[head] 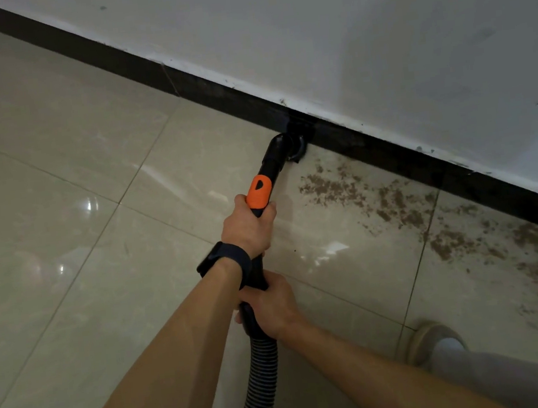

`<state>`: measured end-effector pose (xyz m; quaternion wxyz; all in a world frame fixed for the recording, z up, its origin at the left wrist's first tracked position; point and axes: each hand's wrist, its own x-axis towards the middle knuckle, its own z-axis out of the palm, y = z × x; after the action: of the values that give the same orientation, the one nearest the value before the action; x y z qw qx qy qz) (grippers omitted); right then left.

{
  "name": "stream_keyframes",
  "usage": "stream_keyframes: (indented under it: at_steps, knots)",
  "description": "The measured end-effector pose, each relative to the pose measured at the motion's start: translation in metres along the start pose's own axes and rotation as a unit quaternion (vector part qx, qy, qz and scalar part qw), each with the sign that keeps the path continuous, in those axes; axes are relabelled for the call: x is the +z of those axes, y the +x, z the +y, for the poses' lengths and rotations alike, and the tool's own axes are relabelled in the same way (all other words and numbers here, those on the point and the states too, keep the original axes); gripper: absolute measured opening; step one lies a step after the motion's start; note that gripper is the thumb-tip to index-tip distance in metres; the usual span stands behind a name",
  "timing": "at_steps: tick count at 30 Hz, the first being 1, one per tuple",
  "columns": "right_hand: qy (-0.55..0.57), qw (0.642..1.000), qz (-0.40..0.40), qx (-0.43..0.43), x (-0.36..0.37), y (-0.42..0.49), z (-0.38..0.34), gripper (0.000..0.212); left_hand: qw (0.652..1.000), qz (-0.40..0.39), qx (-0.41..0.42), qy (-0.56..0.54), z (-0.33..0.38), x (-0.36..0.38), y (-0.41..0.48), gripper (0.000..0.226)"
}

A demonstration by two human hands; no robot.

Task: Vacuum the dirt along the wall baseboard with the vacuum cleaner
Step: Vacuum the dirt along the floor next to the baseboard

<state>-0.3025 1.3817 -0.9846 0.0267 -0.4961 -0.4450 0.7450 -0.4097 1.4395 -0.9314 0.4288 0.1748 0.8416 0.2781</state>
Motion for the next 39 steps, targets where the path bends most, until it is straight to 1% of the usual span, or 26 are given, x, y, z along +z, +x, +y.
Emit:
stream_keyframes:
  at_steps: [10, 15, 18, 19, 22, 24, 26, 28, 31, 33, 39]
  knots:
    - [0.015, 1.000, -0.011, -0.004, -0.001, -0.002, 0.002, 0.036, 1.000, -0.002, 0.016, 0.025, -0.001, 0.003, -0.002, 0.038]
    - [-0.001, 1.000, -0.021, 0.020, 0.001, -0.012, 0.011, 0.026, 1.000, 0.009, 0.008, 0.005, -0.017, 0.004, -0.013, 0.036]
    - [-0.047, 0.999, -0.027, 0.005, 0.008, -0.005, 0.003, 0.010, 0.999, 0.030, -0.013, -0.023, -0.021, -0.008, -0.003, 0.035]
    - [-0.059, 0.998, -0.036, 0.004, 0.010, -0.002, -0.002, 0.008, 0.999, 0.039, -0.019, -0.032, -0.023, -0.014, 0.002, 0.035]
    - [-0.072, 0.994, -0.079, 0.013, 0.016, 0.011, -0.023, 0.008, 0.994, 0.079, -0.032, -0.064, -0.024, -0.032, 0.019, 0.037]
    - [-0.101, 0.989, -0.108, 0.020, 0.018, 0.019, -0.035, 0.009, 0.990, 0.101, -0.050, -0.089, -0.026, -0.044, 0.026, 0.038]
    - [-0.126, 0.984, -0.122, 0.027, 0.021, 0.023, -0.042, 0.013, 0.986, 0.104, -0.063, -0.117, -0.028, -0.053, 0.032, 0.037]
    - [-0.122, 0.985, -0.119, 0.031, 0.021, 0.026, -0.044, 0.015, 0.984, 0.096, -0.063, -0.133, -0.027, -0.056, 0.035, 0.037]
    - [-0.100, 0.990, -0.099, 0.026, 0.011, 0.026, -0.040, 0.017, 0.987, 0.093, -0.052, -0.118, -0.021, -0.043, 0.036, 0.036]
    - [-0.083, 0.992, -0.086, 0.025, 0.000, 0.025, -0.036, 0.014, 0.990, 0.098, -0.046, -0.096, -0.013, -0.031, 0.032, 0.037]
    - [-0.001, 0.996, -0.082, 0.030, -0.022, 0.006, -0.025, 0.008, 0.996, 0.087, -0.024, 0.000, 0.002, 0.001, 0.013, 0.039]
